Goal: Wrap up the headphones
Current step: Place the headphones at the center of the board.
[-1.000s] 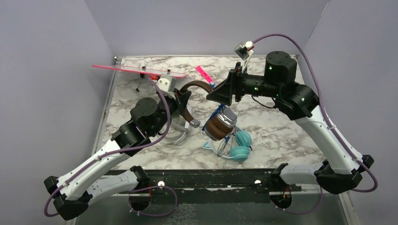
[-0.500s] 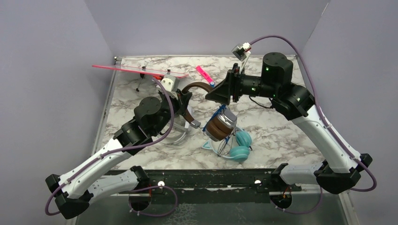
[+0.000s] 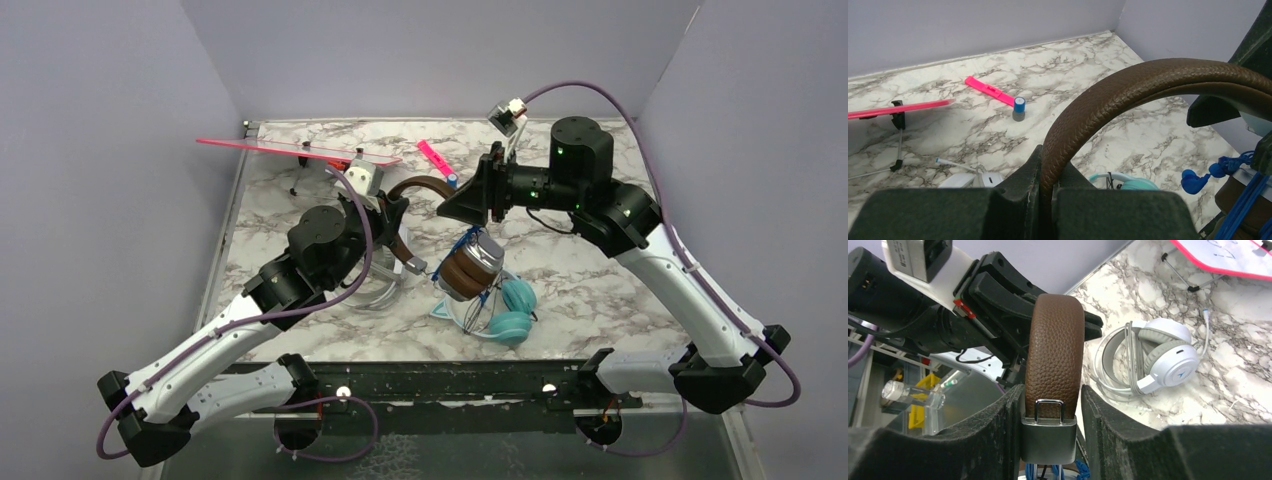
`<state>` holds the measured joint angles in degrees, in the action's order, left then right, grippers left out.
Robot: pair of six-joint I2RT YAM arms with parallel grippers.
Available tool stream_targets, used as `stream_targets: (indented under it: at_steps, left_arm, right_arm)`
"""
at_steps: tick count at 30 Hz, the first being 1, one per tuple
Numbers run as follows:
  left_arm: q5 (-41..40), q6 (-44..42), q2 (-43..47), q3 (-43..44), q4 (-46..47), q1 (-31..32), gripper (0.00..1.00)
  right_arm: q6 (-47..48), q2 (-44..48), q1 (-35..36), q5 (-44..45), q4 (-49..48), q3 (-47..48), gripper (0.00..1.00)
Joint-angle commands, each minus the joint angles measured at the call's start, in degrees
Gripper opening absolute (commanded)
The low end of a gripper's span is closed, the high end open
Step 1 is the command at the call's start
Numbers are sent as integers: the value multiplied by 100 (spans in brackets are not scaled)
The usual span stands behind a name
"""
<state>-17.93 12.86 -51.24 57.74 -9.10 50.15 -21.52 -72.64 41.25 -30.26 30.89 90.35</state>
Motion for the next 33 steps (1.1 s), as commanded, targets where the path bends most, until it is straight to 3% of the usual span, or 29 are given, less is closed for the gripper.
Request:
stream_targets:
  at_steps: [1,5,6,10,16,20,22,27,33]
  left_arm:
    - [-72,181,45,308,366,-5,0]
    - [-192,204,-8,304,302,-5,0]
    - [-258,244,-41,308,265,-5,0]
    - [-518,434,-186,363,12,-6,2]
    - [-844,591,-185,324,-326,-5,49]
    - [-972,612,-19,197,-478,-5,69]
    - [-1068,617,91,186,-620,-6,85]
    - [-1176,545,457,168,-932,-5,92]
    - [-1010,528,951,76,-1088,-1,92]
  right_arm:
    - [57,12,0,181,-209,-114,39]
    - [-32,65,-3,160,-377,-136,3]
    - [-55,79,-2,207,-398,-152,1]
    - [-65,340,-3,554,-700,-378,0]
    - [60,510,-3,1177,-758,-410,0]
    - [290,438,-8,1783,-621,-385,0]
    - [502,332,-13,2231,-469,-331,0]
    - [1211,31,-93,3986,-224,-485,0]
    - [1669,-440,-930,4857,-467,-969,0]
